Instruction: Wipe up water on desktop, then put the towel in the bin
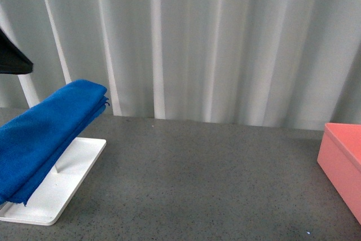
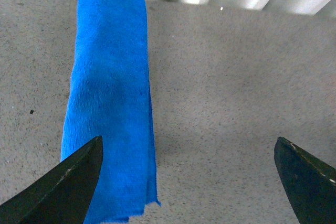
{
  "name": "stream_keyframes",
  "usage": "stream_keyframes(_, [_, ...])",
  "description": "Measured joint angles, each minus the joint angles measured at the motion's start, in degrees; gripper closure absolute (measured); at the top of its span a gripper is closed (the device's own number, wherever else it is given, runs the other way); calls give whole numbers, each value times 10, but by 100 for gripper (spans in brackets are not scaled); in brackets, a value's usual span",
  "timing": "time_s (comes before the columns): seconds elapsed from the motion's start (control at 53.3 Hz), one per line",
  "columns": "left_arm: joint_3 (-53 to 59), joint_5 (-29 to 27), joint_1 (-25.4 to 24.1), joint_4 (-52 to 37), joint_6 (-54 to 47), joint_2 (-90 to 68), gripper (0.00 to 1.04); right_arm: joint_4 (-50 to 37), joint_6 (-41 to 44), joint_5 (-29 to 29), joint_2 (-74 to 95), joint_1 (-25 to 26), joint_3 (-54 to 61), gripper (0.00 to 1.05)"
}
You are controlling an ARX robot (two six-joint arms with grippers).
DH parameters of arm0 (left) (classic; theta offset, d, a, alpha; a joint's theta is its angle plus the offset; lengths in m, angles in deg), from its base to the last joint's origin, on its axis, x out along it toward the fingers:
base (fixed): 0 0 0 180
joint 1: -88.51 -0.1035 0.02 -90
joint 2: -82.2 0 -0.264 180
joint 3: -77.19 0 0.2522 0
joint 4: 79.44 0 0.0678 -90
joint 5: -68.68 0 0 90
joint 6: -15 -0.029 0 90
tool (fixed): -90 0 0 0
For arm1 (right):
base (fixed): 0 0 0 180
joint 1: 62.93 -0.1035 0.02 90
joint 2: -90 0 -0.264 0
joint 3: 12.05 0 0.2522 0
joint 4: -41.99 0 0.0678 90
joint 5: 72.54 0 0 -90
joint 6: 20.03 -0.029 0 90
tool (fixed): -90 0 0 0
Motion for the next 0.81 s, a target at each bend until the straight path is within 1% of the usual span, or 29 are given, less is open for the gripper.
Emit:
stream_keyframes(0.094, [-102,-20,3,47,-39,-104,7,0,0,0,0,0,0,7])
stream_keyframes(0.169, [-176,-24,3,89,-56,-175,7,0,0,0,0,0,0,7])
stream_keyframes(0.244, [-241,-35,3,123,-65,-236,7,0,0,0,0,0,0,7])
stream_keyframes(0.356, [-320,-47,4,151,-66,-318,7,0,0,0,0,0,0,7])
stream_keyframes(0.525, [-390,-78,5,159,-64,-386,7,0,0,0,0,0,0,7])
stream_keyframes(0.675, [-476,-125,-1,133,-56,-456,7,0,0,0,0,0,0,7])
stream_keyframes(0.807, [-525,-142,-12,120,-48,-501,7,0,0,0,0,0,0,7])
